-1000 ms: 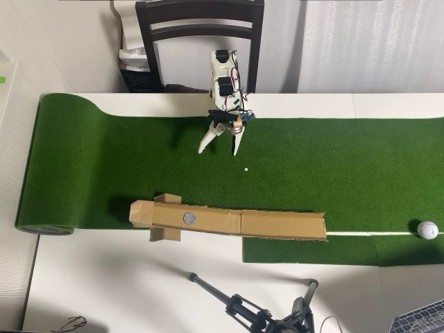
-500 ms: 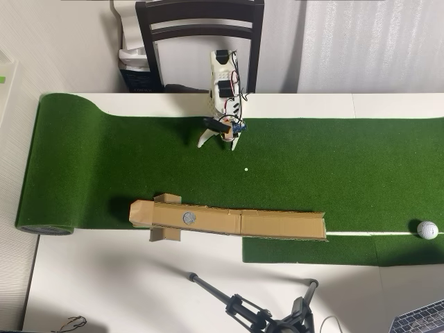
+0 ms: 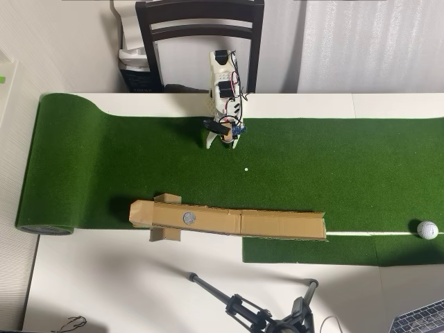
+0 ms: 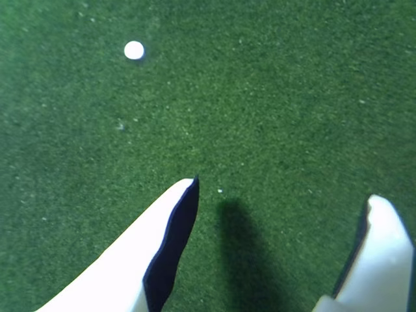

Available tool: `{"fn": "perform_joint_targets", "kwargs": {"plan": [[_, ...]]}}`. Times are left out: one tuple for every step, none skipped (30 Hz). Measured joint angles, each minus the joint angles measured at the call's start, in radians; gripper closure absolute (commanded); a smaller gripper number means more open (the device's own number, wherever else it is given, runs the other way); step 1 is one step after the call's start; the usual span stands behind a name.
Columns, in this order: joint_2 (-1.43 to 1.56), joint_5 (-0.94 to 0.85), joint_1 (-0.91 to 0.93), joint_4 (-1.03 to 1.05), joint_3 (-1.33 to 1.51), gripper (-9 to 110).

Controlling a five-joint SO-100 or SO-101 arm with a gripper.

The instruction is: Pick up the golf ball and place it on the gray mark at the back.

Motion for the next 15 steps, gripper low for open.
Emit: {"fn": "perform_joint_targets", "kwargs": {"plan": [[0.000, 0.000, -0.003, 0.000, 0.000, 63], [0.000, 0.000, -0.003, 0.000, 0.000, 66], [0.000, 0.000, -0.003, 0.000, 0.000, 69], [0.000, 0.000, -0.003, 0.000, 0.000, 73], [0.000, 0.000, -0.003, 0.000, 0.000, 77], [0.000, 0.000, -0.003, 0.000, 0.000, 81], [0.000, 0.000, -0.003, 0.000, 0.000, 84], [0.000, 0.000, -0.003, 0.000, 0.000, 86], [0.000, 0.000, -0.003, 0.000, 0.000, 89], [0.000, 0.000, -0.003, 0.000, 0.000, 90], [0.000, 0.000, -0.003, 0.000, 0.000, 92], [0.000, 0.000, -0.003, 0.000, 0.000, 93], [0.000, 0.000, -0.003, 0.000, 0.000, 95], [0.000, 0.000, -0.003, 0.000, 0.000, 96], [0.000, 0.000, -0.003, 0.000, 0.000, 98]]}}
